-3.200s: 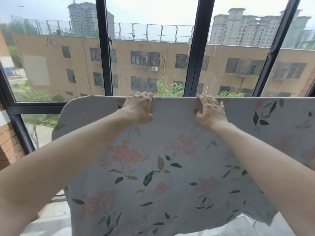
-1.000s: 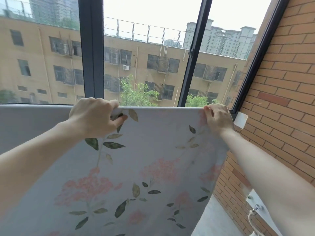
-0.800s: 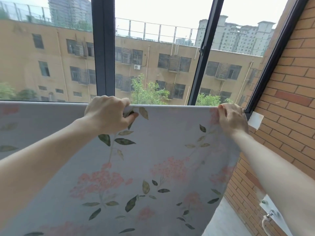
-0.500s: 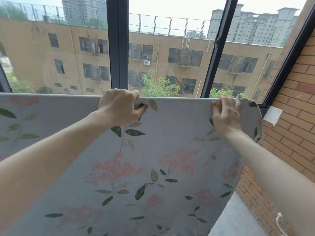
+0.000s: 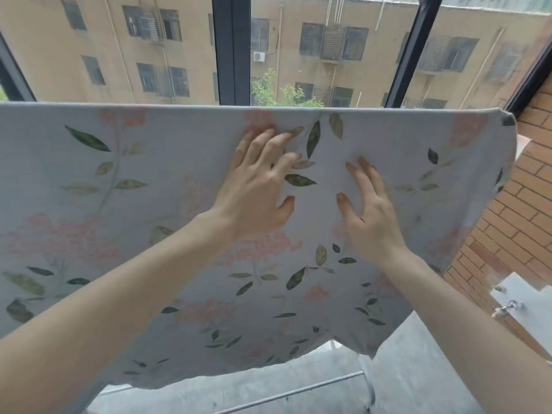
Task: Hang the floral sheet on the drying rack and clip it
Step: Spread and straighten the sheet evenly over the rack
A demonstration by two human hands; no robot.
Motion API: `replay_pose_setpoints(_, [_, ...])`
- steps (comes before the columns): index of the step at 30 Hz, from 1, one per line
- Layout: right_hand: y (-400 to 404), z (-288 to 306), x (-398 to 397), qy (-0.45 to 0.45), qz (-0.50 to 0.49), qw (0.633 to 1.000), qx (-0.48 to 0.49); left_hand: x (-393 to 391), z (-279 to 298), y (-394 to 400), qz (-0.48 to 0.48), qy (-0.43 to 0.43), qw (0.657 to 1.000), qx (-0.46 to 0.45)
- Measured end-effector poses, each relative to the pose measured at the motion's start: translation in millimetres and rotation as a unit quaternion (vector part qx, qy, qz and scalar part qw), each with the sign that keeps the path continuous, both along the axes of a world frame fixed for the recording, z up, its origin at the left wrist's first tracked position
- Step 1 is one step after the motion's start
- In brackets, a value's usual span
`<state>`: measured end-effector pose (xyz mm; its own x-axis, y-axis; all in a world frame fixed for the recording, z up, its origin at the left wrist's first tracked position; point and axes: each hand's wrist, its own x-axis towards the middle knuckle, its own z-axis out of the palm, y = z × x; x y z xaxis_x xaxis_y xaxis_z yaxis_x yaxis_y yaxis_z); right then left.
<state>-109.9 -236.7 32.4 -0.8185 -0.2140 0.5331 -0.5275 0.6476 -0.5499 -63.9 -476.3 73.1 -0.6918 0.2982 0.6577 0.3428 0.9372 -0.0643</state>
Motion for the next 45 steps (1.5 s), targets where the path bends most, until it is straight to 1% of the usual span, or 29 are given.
replay_pose_setpoints(2, [-7,-26,24,-0.043,0.015,0.999,0.002,26,-34,-10,-0.03,-0.074,0.996,0.03])
replay_pose_setpoints(5, [-15,-70,64,-0.111,0.012,0.993,-0.023,64,-96,-32,-0.037,-0.204,0.977,0.039])
replay_pose_setpoints(7, [-15,-103,91,-0.174,-0.005,0.984,-0.03,86,-134,-42,-0.037,-0.291,0.955,0.054])
replay_pose_setpoints(9, [-14,-136,120,-0.248,-0.017,0.968,-0.01,107,-167,-48,-0.036,-0.383,0.92,0.071])
replay_pose_setpoints(10, [-12,-152,138,-0.282,-0.027,0.959,0.0,117,-182,-48,-0.043,-0.416,0.905,0.076])
replay_pose_setpoints(13, [-1,-189,189,-0.343,-0.063,0.937,0.023,141,-212,-41,-0.064,-0.464,0.881,0.072])
replay_pose_setpoints(17, [29,-201,244,-0.386,-0.114,0.915,-0.017,156,-223,-6,-0.109,-0.485,0.865,0.067])
replay_pose_setpoints(24, [103,-197,312,-0.393,-0.206,0.894,-0.059,163,-214,80,-0.175,-0.49,0.854,0.013])
replay_pose_setpoints(30, [184,-197,379,-0.391,-0.264,0.878,-0.087,188,-208,184,-0.227,-0.486,0.843,-0.037])
replay_pose_setpoints(32, [226,-198,414,-0.389,-0.297,0.867,-0.096,204,-208,237,-0.261,-0.48,0.836,-0.056])
replay_pose_setpoints(33, [235,-198,419,-0.389,-0.304,0.864,-0.095,207,-208,247,-0.264,-0.479,0.835,-0.06])
replay_pose_setpoints(36, [288,-200,457,-0.384,-0.351,0.847,-0.109,227,-210,311,-0.301,-0.465,0.829,-0.077])
replay_pose_setpoints(39, [329,-203,485,-0.381,-0.384,0.832,-0.123,243,-213,363,-0.326,-0.47,0.815,-0.092])
replay_pose_setpoints(45, [386,-214,520,-0.381,-0.429,0.802,-0.166,256,-222,445,-0.37,-0.485,0.778,-0.153])
